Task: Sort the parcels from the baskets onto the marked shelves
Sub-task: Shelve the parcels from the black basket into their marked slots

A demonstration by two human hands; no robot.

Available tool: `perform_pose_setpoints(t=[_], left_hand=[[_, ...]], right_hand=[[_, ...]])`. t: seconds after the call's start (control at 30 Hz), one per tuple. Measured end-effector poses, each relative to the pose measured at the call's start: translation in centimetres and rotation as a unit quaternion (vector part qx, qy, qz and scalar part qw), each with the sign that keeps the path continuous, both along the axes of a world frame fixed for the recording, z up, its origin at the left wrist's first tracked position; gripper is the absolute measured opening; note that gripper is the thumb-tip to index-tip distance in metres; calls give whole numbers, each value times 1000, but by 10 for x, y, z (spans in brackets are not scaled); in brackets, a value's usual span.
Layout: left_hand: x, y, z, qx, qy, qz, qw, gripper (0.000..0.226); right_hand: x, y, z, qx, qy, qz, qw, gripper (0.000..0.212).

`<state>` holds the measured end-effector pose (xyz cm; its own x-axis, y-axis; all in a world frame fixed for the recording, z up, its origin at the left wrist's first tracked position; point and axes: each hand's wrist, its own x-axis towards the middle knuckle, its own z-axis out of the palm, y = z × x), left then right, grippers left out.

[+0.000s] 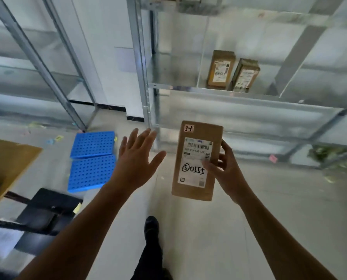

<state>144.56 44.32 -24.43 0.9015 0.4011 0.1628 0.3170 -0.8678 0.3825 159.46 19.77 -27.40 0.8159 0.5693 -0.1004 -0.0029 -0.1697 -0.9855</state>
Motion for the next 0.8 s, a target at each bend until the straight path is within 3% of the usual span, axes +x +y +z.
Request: perform_pose_setpoints(t=[0.23,0.47,0.8], left_hand=[[124,19,1,-9,-19,-67,998,79],[227,25,1,-32,7,-121,992,83],[326,-6,-9,-31,26,-164,986,83]], right_hand=[[90,6,10,-7,-8,-61,998,93],[158,11,15,-20,-6,-99,995,81],[228,-31,10,-32,-9,-162,986,81]])
